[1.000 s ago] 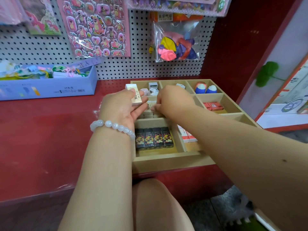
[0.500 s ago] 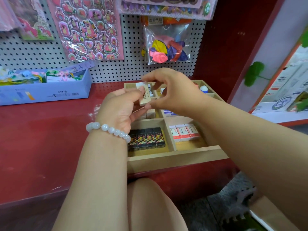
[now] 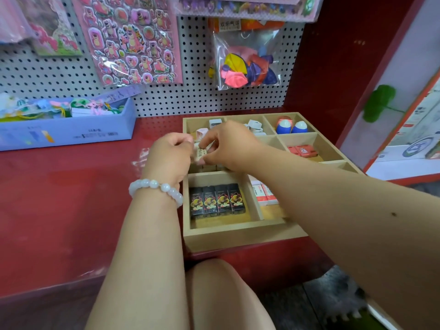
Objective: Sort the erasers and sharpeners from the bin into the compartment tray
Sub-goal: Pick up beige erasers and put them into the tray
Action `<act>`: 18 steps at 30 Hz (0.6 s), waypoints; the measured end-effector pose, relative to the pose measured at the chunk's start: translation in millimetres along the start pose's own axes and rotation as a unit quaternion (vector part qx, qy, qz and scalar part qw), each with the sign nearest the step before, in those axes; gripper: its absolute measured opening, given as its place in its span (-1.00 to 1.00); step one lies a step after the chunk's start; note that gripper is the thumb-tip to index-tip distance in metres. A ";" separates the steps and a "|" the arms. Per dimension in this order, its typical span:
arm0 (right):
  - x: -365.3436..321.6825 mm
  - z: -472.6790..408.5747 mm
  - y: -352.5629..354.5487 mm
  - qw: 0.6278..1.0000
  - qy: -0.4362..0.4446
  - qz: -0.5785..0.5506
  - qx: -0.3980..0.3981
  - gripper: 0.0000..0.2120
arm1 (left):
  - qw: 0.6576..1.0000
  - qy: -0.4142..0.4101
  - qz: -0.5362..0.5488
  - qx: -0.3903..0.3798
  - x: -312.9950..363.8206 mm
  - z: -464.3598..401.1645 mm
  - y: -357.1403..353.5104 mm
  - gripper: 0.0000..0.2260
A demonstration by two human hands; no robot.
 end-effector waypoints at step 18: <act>45.5 105.4 89.9 0.984 0.024 -0.042 0.173 -0.89 | 0.979 -0.202 0.017 -0.013 89.8 75.7 -25.3 -0.88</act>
Point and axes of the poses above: each hand's wrist, its own z-axis away from the middle knuckle, its own y-axis out of the back of the hand, x = y × z, the point moved 6 cm from there along -z, towards the middle knuckle
